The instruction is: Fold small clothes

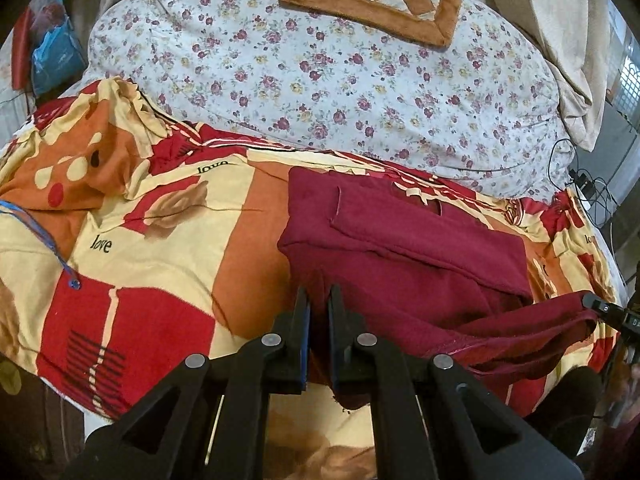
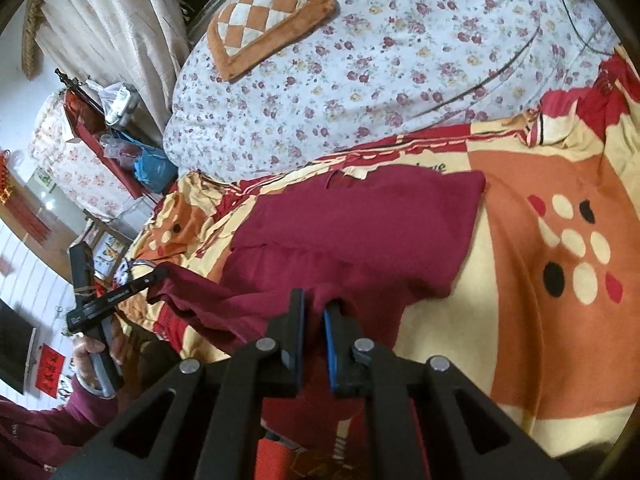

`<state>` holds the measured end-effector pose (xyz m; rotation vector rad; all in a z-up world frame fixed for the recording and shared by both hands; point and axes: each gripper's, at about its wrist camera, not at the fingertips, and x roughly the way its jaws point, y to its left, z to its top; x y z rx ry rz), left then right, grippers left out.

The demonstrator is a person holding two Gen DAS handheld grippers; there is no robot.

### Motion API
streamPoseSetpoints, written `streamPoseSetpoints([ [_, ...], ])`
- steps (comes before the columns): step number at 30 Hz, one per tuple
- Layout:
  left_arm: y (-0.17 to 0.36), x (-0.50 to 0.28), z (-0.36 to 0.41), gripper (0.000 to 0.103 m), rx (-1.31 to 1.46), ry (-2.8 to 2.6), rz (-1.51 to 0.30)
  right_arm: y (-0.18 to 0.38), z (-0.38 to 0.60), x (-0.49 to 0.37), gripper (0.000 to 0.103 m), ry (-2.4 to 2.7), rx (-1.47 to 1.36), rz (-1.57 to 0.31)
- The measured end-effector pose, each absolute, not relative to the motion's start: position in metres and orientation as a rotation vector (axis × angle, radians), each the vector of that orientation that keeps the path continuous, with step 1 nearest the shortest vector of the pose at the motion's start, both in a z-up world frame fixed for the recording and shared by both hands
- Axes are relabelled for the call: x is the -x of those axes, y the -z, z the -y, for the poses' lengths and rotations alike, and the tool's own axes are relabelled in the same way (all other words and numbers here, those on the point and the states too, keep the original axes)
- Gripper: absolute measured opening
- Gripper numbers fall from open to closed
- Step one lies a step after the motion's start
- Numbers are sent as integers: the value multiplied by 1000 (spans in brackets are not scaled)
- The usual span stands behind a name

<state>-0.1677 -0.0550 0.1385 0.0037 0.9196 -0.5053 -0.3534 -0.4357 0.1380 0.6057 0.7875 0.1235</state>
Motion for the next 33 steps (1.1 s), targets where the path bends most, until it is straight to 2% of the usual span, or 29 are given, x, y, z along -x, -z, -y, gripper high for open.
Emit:
streamPoseSetpoints([
  [15,-119,126,87,0,-17,484,-949,-117,460,302,8,19,-581,-802],
  [33,-109,118,89,0,0,484,-969,-110,465,294,8,28,-591,-813],
])
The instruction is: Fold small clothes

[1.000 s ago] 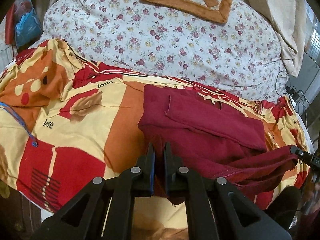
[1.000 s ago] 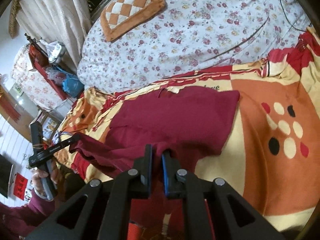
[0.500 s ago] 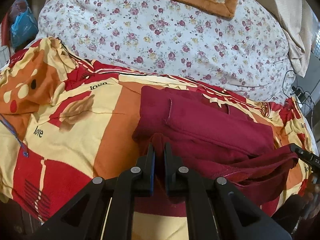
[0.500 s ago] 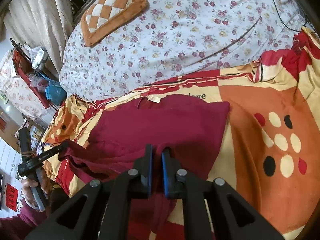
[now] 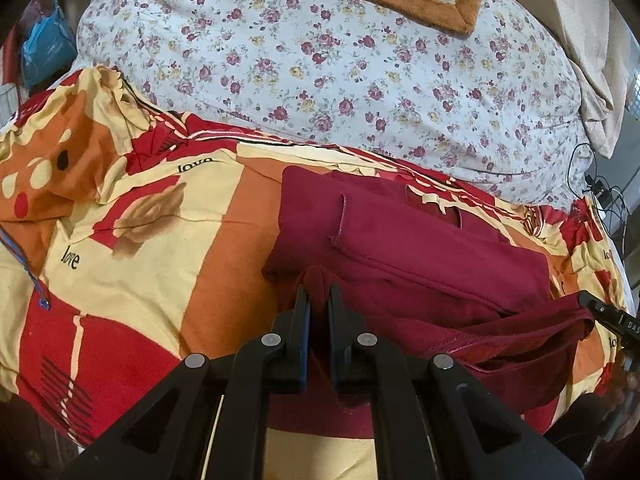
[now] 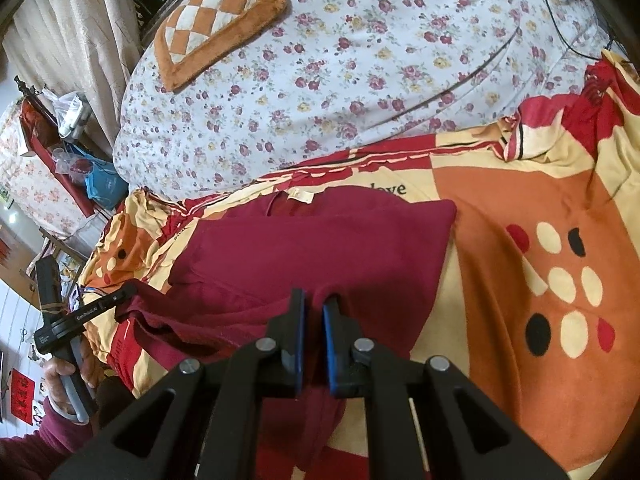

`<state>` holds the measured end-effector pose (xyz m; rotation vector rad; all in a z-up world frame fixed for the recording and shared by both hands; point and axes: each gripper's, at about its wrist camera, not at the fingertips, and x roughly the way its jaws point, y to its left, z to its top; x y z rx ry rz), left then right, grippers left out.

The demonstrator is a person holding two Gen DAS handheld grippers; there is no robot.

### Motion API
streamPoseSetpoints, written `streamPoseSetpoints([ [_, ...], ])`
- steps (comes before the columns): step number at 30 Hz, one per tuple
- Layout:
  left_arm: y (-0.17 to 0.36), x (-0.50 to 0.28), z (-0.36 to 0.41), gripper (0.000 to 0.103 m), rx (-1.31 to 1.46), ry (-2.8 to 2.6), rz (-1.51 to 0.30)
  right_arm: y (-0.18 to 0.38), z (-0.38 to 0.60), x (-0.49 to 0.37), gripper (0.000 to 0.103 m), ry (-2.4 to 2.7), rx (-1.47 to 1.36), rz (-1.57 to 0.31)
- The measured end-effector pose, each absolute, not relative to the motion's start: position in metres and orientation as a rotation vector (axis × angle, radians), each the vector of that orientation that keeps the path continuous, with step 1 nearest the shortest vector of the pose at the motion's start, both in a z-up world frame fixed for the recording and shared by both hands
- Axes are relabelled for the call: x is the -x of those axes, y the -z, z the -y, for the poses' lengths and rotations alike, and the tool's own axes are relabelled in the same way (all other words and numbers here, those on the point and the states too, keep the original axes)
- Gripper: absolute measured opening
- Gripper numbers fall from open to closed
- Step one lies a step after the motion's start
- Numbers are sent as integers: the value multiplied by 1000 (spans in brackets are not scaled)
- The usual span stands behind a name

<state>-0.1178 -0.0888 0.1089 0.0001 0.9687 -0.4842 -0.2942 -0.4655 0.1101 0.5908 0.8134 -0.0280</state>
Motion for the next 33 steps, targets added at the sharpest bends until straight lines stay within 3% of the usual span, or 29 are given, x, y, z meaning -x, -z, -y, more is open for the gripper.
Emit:
streamPoseSetpoints([
  [33,-91,40,143,0,15,503,-1016,-89,503,238,8,141,-589,-827],
])
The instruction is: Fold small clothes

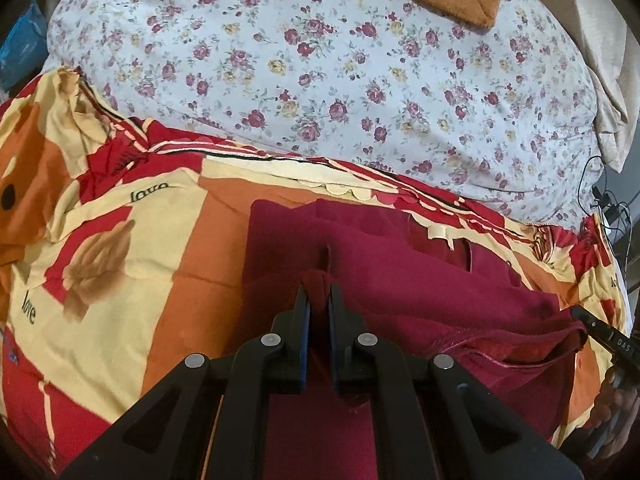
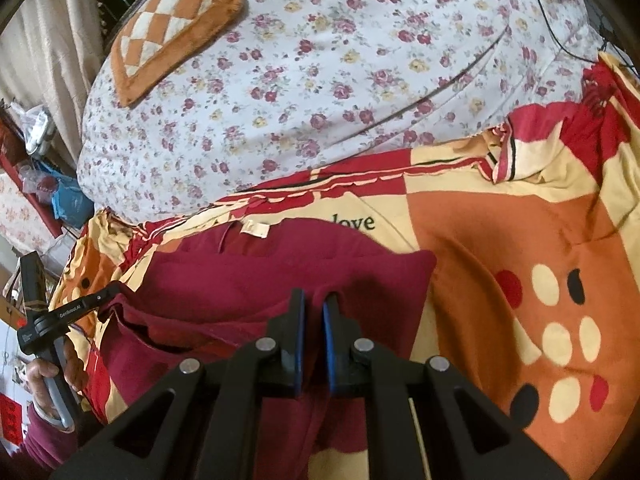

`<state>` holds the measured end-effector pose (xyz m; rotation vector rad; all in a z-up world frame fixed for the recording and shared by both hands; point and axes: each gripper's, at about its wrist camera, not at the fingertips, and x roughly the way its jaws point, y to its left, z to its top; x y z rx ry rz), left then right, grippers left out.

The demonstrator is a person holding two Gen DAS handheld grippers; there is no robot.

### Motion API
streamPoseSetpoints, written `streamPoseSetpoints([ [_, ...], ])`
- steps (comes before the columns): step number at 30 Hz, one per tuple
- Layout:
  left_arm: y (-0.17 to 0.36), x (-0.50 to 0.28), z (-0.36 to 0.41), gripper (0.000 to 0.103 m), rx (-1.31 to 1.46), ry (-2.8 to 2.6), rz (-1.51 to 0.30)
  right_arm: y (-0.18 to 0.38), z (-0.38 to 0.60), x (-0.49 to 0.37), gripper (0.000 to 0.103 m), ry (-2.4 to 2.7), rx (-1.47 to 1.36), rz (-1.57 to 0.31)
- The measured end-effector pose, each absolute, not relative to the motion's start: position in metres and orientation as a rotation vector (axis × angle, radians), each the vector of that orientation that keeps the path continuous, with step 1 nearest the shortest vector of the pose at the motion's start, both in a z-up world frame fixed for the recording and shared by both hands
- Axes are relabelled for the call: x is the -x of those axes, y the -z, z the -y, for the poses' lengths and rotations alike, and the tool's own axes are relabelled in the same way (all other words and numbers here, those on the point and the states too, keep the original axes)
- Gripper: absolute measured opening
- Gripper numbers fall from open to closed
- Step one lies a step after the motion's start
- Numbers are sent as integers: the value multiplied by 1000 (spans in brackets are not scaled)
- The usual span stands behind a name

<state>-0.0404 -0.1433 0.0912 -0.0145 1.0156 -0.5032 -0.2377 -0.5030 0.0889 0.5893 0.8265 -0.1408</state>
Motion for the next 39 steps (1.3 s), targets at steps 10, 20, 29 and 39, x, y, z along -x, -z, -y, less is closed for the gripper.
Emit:
streamPoseSetpoints([
  [10,-85,3,158,0,71,512,-1054,-74,521,214,8,162,-656,-821],
  [20,-69,-31,158,21,181,495,-1093,-58,526,193,14,162,-646,-836],
  [29,-94,-18,124,28,240,524,-1016,-90,536,236,76,239,-679,-698],
  [39,-71,-20,147,41,110,640,-1112,-65,521,213,76,180,-609,-821],
])
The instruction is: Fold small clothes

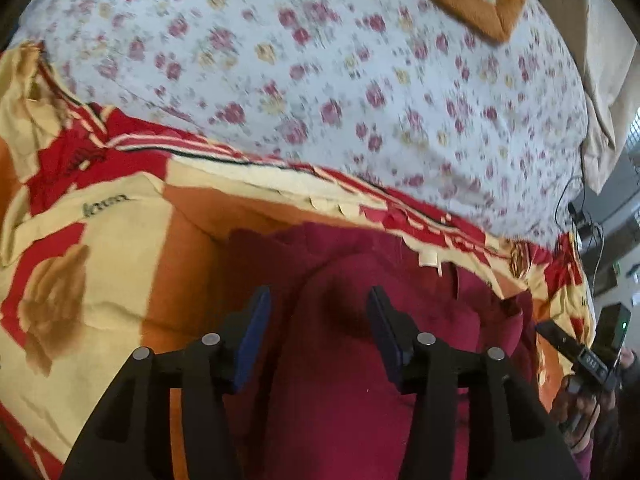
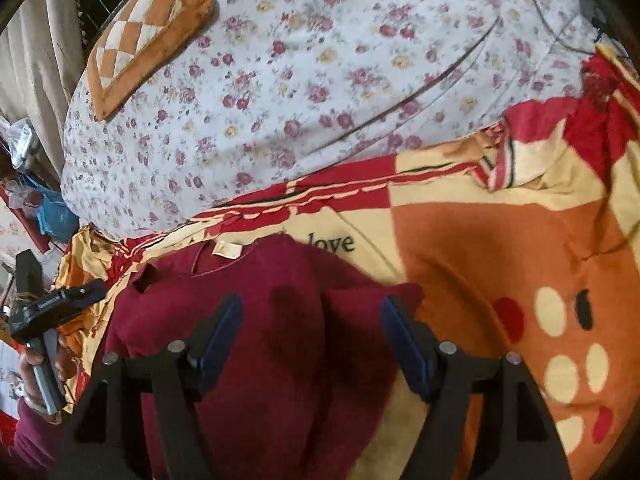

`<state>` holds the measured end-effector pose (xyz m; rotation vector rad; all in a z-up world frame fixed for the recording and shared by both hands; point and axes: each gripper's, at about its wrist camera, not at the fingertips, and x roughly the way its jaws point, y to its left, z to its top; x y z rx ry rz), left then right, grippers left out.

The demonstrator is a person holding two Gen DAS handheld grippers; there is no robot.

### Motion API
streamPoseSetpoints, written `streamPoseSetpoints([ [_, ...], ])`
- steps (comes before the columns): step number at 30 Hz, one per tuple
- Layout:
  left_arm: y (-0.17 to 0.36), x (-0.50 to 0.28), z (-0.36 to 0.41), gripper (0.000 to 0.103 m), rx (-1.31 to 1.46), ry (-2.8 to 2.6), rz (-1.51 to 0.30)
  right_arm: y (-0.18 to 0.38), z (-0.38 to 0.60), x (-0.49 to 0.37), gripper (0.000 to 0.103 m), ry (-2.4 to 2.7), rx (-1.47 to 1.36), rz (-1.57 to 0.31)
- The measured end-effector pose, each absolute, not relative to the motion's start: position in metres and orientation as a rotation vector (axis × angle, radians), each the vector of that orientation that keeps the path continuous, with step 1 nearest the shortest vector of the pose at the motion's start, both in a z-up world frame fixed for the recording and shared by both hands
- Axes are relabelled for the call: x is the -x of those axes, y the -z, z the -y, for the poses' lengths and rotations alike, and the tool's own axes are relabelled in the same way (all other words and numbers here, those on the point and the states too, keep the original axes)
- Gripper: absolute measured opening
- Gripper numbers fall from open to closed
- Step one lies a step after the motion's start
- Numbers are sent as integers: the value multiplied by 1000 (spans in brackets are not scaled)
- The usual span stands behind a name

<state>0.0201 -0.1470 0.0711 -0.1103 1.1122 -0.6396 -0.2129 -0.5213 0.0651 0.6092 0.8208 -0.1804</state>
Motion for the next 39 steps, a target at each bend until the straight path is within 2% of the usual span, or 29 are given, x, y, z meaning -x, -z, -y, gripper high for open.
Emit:
streamPoseSetpoints([
  [8,-42,-35,186,41,-6,680,-1197,-56,515,190,76,142,-564,-866],
  [9,-40,-36,189,38,-26,686,-1211,-55,514,188,76,136,-562,-869],
  [10,-39,-35,191,26,-42,689,-1209,-54,513,186,76,117,-562,-872],
  [11,-40,-34,191,21,-55,690,-1204,-53,512,184,63,98,-555,-874],
  [12,-42,-32,191,15,-79,690,-1193,-53,509,182,26,85,-539,-871],
  [13,-44,-31,190,7,-97,685,-1182,-54,506,181,11,83,-517,-871],
  [14,-49,-30,187,5,-107,673,-1157,-55,505,182,8,88,-499,-863],
  [22,-82,-45,158,0,104,588,-990,-77,525,192,7,198,-533,-753],
  [32,-21,-61,180,2,14,445,-1078,-23,525,154,8,315,-451,-911],
  [34,-23,-59,179,3,19,461,-1074,-26,527,157,13,307,-468,-918],
  [36,-33,-54,172,7,40,479,-1065,-41,528,172,37,297,-514,-897],
  [38,-46,-44,163,9,46,490,-1050,-59,525,195,49,242,-573,-870],
  [39,-52,-38,158,10,45,499,-1036,-67,521,208,51,203,-590,-860],
])
